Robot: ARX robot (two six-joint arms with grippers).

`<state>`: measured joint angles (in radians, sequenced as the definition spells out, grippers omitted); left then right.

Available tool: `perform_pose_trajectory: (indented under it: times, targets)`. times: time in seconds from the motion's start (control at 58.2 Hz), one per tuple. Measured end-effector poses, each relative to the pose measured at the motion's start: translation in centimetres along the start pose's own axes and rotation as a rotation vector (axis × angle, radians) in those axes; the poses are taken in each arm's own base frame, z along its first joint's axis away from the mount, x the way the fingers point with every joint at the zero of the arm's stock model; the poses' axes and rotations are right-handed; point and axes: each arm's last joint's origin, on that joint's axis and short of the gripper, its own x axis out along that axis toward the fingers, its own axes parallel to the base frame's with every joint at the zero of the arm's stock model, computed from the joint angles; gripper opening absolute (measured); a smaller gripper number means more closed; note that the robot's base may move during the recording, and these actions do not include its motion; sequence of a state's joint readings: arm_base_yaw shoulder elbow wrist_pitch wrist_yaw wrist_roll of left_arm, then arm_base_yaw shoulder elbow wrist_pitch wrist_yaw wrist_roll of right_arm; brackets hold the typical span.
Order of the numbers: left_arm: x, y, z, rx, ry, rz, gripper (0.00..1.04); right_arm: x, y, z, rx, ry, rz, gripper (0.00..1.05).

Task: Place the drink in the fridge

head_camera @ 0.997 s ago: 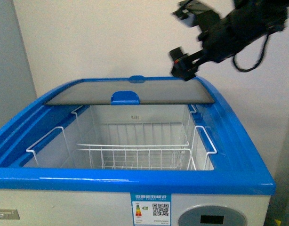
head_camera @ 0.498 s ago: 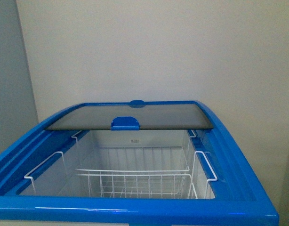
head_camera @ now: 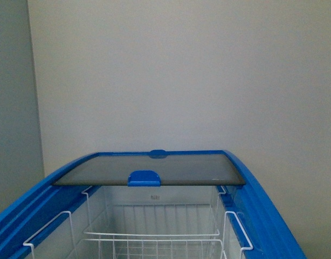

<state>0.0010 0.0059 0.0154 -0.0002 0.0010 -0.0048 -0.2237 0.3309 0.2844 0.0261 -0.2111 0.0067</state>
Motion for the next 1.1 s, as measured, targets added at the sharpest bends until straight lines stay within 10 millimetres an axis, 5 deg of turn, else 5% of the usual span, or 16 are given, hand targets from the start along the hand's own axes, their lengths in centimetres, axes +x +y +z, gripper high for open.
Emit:
perform_pose_trajectory:
  times: [0.533,1.1]
  targets:
    - [0.0,0.0,0.0,0.0,0.0,0.001,0.97,-1.3,1.8,-4.9,-0.008,-0.008,0.012,0.03]
    - [0.0,0.0,0.0,0.0,0.0,0.0,0.97,-1.4,1.8,-6.8,-0.008,-0.024,0.012,0.03]
